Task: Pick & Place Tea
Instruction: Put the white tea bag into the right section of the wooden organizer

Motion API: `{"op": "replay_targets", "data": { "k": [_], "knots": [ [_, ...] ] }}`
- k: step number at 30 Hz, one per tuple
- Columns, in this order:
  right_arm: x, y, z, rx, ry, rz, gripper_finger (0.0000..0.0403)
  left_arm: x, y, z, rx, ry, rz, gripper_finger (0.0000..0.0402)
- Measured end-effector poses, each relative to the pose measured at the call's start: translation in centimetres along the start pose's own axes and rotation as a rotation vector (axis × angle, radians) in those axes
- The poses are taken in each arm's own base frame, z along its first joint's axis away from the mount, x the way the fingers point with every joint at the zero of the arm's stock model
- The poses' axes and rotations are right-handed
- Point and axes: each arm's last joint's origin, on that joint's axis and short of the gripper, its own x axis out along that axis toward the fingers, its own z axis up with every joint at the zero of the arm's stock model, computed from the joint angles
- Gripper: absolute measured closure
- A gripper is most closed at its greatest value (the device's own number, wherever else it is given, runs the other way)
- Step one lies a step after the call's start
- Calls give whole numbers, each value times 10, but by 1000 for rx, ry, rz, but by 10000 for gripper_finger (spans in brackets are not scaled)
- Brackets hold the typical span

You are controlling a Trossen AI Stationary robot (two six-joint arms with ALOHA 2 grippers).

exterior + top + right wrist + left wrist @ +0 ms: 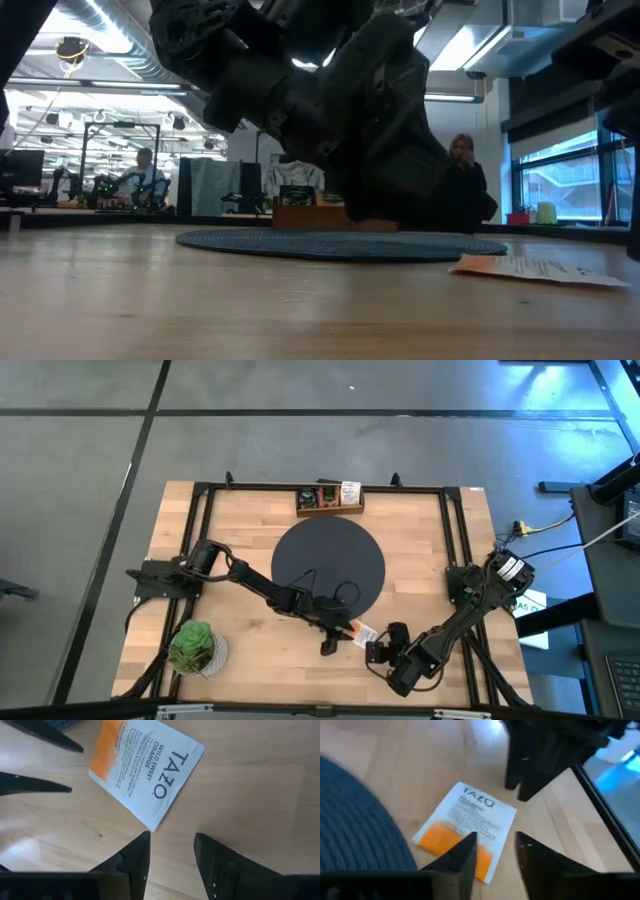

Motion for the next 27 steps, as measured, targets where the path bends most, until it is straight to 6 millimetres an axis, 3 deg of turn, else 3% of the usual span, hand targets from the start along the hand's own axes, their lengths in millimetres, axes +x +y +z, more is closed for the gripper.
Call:
{"op": "replay_targets", "data": {
  "k": [8,12,20,27],
  "knots": [
    [0,0,0,-3,0,2,246,-1,9,1,161,0,70,274],
    [1,0,0,0,1,3,246,0,15,2,156,-6,80,274],
    [1,0,0,5,6,8,246,23,24,-15,112,3,5,274],
    [1,1,-1,32,15,12,246,24,29,-15,70,28,-21,274]
  ]
}}
